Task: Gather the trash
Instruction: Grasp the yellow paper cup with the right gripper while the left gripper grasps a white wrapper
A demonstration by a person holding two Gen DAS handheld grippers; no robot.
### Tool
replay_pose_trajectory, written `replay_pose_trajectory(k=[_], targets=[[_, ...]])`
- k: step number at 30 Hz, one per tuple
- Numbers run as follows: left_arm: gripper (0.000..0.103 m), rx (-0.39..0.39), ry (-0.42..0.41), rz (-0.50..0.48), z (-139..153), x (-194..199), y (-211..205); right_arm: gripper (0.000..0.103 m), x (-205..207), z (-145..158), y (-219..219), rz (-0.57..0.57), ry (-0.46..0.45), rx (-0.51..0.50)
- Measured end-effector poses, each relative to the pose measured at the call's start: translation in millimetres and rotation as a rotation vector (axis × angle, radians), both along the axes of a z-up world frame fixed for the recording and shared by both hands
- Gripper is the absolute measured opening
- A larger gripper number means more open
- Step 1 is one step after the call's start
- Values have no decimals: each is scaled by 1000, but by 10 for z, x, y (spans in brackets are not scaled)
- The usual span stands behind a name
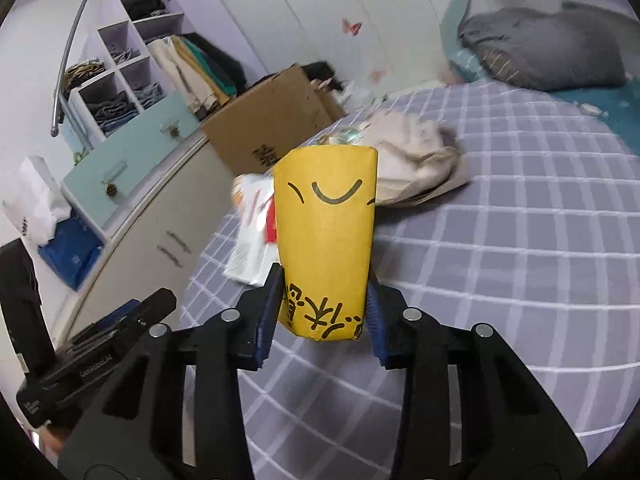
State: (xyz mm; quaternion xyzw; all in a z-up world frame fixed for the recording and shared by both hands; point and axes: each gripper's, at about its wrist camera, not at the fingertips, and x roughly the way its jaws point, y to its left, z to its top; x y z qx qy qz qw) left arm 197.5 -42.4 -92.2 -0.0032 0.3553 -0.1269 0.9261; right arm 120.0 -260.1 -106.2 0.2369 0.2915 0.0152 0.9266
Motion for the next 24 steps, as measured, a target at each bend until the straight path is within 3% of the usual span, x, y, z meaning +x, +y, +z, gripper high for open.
replay_pose_trajectory(k=[7, 15, 20, 24], targets=[[87, 53, 7, -94, -74, 46, -480, 38, -109, -34, -299, -54, -4, -7], [87, 222, -44, -167, -163, -2, -862, 39, -93, -109, -440, -67, 4, 13], [87, 393, -83, -240, -320, 51, -1275, 40, -67, -135, -490, -69, 4, 24], [87, 447, -122, -271, -362, 113, -1521, 40, -84, -160, -566, -74, 6, 28]])
